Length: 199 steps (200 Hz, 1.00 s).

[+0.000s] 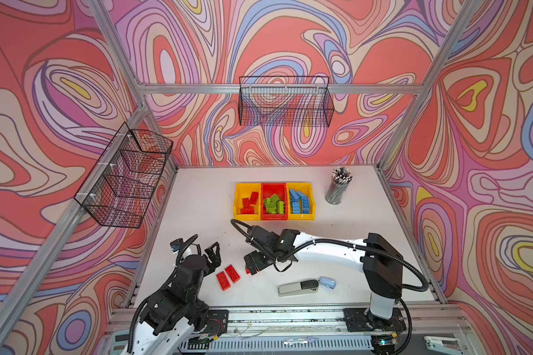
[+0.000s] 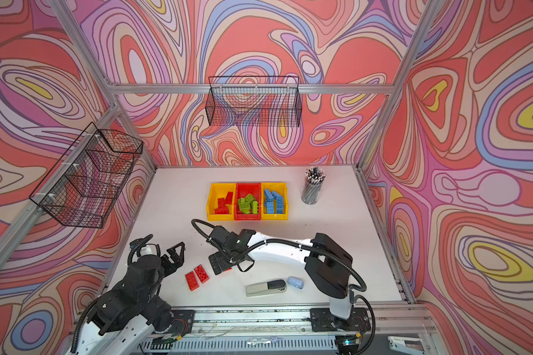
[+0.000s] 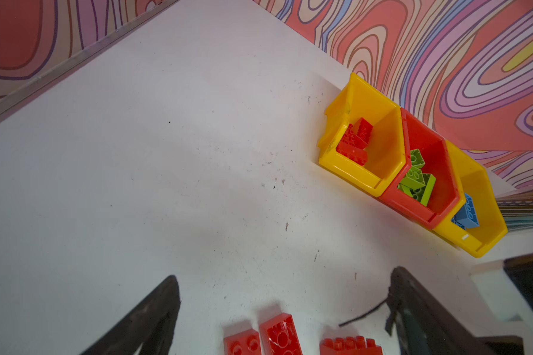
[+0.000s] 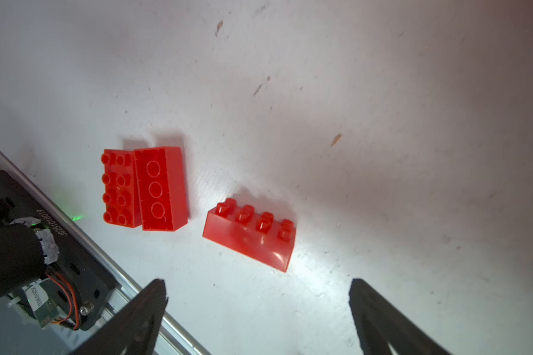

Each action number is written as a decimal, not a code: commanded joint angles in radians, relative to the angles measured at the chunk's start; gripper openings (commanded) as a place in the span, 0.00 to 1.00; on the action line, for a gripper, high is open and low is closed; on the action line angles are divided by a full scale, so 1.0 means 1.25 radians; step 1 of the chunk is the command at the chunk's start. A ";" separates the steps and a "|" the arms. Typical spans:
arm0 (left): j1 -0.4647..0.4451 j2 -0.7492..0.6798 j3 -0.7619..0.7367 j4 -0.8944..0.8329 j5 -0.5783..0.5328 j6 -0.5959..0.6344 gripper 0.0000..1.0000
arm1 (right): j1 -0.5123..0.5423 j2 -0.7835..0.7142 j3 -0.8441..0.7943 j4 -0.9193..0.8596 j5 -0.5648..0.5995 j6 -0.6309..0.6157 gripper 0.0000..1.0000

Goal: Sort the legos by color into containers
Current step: 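Move the right gripper back to the red bricks and grasp a 2x4 brick, then carry the red brick over the yellow bin and release it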

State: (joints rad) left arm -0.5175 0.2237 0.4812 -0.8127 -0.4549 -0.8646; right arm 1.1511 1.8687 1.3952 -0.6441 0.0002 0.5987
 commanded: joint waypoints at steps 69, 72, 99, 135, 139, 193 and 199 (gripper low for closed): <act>-0.005 -0.063 0.013 -0.109 -0.052 -0.073 0.92 | 0.067 0.082 0.019 0.063 0.164 0.207 0.98; -0.005 -0.062 0.013 -0.109 -0.052 -0.073 0.92 | 0.067 0.085 0.020 0.063 0.166 0.209 0.98; -0.005 -0.060 0.013 -0.108 -0.045 -0.072 0.92 | 0.069 0.108 0.023 0.067 0.186 0.219 0.98; -0.006 -0.062 0.013 -0.112 -0.049 -0.075 0.92 | 0.068 0.152 0.048 0.052 0.192 0.201 0.95; -0.006 -0.062 0.013 -0.112 -0.050 -0.075 0.92 | 0.068 0.154 0.050 0.052 0.193 0.200 0.94; -0.006 -0.051 0.009 -0.122 -0.066 -0.088 0.92 | 0.053 0.145 0.043 0.034 0.186 0.173 0.61; -0.006 -0.048 0.009 -0.121 -0.069 -0.088 0.92 | 0.050 0.140 0.043 0.033 0.184 0.166 0.57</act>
State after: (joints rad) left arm -0.5182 0.1520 0.4816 -0.9260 -0.5014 -0.9493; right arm 1.2278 2.0556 1.4429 -0.5797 0.2153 0.8120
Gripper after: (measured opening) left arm 0.921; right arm 0.642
